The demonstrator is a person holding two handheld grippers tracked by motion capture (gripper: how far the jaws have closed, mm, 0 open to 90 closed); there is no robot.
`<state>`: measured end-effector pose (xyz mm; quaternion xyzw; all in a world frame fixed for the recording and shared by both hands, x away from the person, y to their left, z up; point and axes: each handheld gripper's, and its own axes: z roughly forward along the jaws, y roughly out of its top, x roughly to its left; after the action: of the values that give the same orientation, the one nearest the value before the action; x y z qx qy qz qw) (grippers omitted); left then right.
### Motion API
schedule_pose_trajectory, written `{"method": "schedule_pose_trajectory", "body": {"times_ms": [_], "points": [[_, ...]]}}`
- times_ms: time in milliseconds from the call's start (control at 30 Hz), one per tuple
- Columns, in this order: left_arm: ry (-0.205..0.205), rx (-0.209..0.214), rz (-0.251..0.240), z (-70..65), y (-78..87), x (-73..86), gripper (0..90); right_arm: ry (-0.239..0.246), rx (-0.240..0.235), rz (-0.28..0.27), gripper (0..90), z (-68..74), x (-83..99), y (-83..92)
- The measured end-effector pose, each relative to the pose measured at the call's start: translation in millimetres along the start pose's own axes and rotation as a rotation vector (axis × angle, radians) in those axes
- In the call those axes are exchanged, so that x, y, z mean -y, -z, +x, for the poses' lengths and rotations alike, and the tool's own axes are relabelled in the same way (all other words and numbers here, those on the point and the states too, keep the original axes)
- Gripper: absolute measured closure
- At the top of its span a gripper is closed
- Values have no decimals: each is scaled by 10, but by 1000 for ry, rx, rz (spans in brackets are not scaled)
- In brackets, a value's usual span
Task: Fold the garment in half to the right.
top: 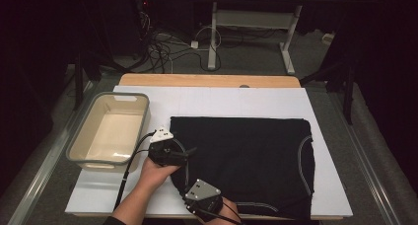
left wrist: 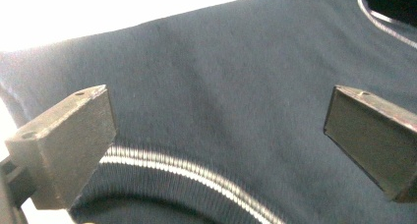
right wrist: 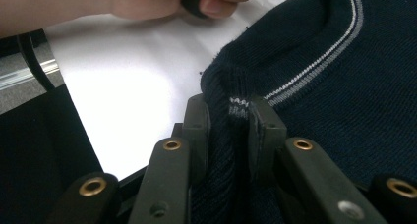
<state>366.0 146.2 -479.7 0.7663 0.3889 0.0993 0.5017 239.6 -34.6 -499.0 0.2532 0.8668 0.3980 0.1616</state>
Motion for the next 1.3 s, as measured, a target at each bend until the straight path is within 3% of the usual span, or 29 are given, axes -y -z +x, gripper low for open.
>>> {"method": "schedule_pose_trajectory", "body": {"times_ms": [467,633,733,1033,1300], "points": [[-14,-24,-18,85,-51,-430,0,5,3,1,742,4,1,1],[-5,-28,-23,148,-91,-555,0,4,1,4,742,1,-1,3],[27,-36,-26,245,-154,-652,0,4,0,4,742,0,-1,3],[77,-79,27,498,-319,-712,1,6,-2,2,741,-4,-1,2],[109,-166,112,680,-439,-618,31,9,-2,1,741,-5,2,3]]}}
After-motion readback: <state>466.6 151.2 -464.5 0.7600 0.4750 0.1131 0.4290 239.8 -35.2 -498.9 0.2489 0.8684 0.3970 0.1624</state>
